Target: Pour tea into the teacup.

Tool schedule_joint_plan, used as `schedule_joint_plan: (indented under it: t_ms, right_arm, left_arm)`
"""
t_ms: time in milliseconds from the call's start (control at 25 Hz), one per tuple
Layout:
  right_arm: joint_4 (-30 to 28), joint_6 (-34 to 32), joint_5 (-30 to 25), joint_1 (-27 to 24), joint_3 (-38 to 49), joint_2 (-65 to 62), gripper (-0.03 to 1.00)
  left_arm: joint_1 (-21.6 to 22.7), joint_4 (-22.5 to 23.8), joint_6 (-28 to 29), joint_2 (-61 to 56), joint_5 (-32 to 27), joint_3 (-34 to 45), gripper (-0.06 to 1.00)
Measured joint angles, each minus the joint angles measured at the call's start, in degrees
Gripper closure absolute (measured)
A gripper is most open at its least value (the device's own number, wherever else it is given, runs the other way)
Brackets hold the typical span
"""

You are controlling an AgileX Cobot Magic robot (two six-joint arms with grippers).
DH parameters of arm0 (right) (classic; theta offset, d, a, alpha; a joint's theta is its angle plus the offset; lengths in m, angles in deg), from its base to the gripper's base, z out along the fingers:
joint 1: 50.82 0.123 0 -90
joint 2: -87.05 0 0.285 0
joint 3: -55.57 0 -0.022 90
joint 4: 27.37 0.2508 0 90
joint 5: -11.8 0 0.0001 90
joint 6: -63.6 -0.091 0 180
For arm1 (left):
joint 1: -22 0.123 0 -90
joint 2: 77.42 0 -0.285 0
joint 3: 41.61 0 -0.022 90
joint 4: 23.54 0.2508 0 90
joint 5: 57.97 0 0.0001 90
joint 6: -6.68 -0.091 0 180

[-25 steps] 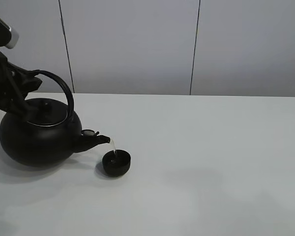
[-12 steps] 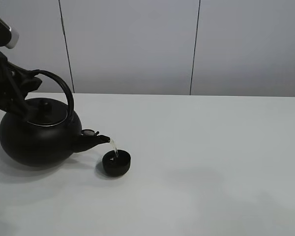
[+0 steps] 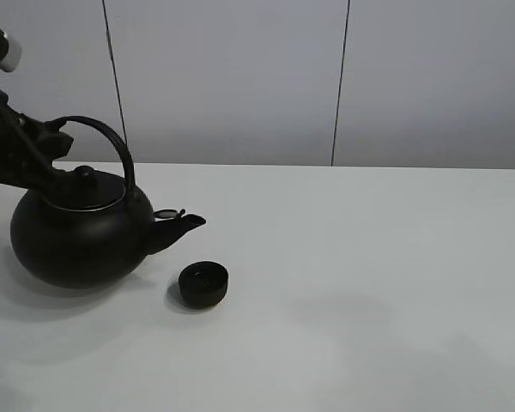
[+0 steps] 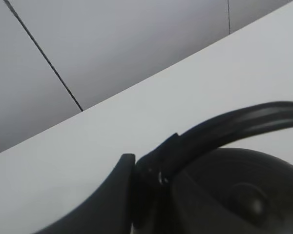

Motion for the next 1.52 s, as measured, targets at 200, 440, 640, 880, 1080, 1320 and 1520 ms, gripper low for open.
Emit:
schedule_joint_plan:
  t_ms: [200,440,640,880,1080,1320,1520]
  right_arm:
    - [0.00,0.00,0.00,0.00,0.00,0.00,0.50]
    - [0.00,0.00,0.00,0.00,0.00,0.00,0.50]
    - [0.00,0.00,0.00,0.00,0.00,0.00,0.50]
    - [0.00,0.00,0.00,0.00,0.00,0.00,0.50]
    - [0.00,0.00,0.00,0.00,0.00,0.00,0.50]
    - [0.00,0.00,0.00,0.00,0.00,0.00,0.50]
    - [0.00,0.00,0.00,0.00,0.00,0.00,0.50]
  left_arm:
    - [0.44,0.23,8.05,0.00,4.18,1.71,0.83]
    - [4.40,0.23,11.01,0.00,10.44,6.73,0.83]
    - [8.31,0.59,11.13,0.00,13.88,10.13,0.83]
    - [10.08,0.90,10.97,0.41,16.15,11.84,0.83]
    - [10.19,1.53,10.84,5.78,22.20,11.84,0.83]
    - [10.19,2.87,10.85,9.73,25.50,11.79,0.83]
    - [10.26,3.44,10.62,10.06,26.34,11.79,0.83]
